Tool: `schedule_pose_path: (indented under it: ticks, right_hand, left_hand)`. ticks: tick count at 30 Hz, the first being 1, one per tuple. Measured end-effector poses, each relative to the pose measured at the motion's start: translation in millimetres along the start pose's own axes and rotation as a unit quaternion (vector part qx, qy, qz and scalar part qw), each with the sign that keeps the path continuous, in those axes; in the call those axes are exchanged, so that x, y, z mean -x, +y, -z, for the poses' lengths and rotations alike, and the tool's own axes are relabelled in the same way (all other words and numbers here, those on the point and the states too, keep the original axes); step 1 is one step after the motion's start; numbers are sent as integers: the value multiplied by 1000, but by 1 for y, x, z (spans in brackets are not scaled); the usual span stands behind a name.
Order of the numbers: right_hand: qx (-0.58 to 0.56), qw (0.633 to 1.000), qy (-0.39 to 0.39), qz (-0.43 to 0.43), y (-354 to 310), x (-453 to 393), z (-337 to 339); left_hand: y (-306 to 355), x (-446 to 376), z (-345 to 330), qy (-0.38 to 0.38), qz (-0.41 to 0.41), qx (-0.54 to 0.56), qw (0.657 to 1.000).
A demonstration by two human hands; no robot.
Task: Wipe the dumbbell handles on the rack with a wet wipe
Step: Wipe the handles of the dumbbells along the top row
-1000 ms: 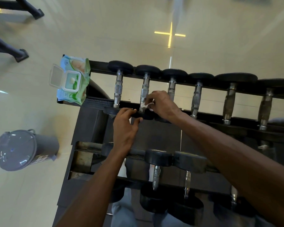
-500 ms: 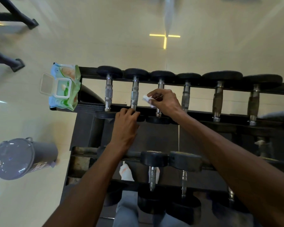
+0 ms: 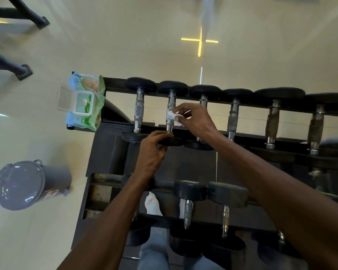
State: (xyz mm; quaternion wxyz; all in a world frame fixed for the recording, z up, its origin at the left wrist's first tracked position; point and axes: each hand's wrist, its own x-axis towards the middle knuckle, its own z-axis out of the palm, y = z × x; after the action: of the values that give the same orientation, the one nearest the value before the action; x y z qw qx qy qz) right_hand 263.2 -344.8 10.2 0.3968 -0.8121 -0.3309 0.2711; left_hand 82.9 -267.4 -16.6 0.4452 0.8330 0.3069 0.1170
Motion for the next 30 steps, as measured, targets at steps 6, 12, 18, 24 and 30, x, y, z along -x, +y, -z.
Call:
schedule_pose_path:
  ticks: [6, 12, 18, 24, 30]
  right_hand:
    - [227, 944, -141, 192, -5, 11, -23]
    - [245, 932, -132, 232, -24, -14, -9]
    - [184, 967, -46, 169, -8, -16, -14]
    - [124, 983, -64, 123, 7, 20, -29]
    - [275, 911, -144, 272, -18, -13, -12]
  left_hand:
    - [2, 20, -7, 52, 9, -71, 996]
    - [4, 18, -3, 99, 21, -82, 991]
    - [3, 19, -4, 127, 41, -50, 990]
    - [3, 21, -8, 144, 54, -27, 988]
    - [1, 21, -6, 125, 45, -41, 990]
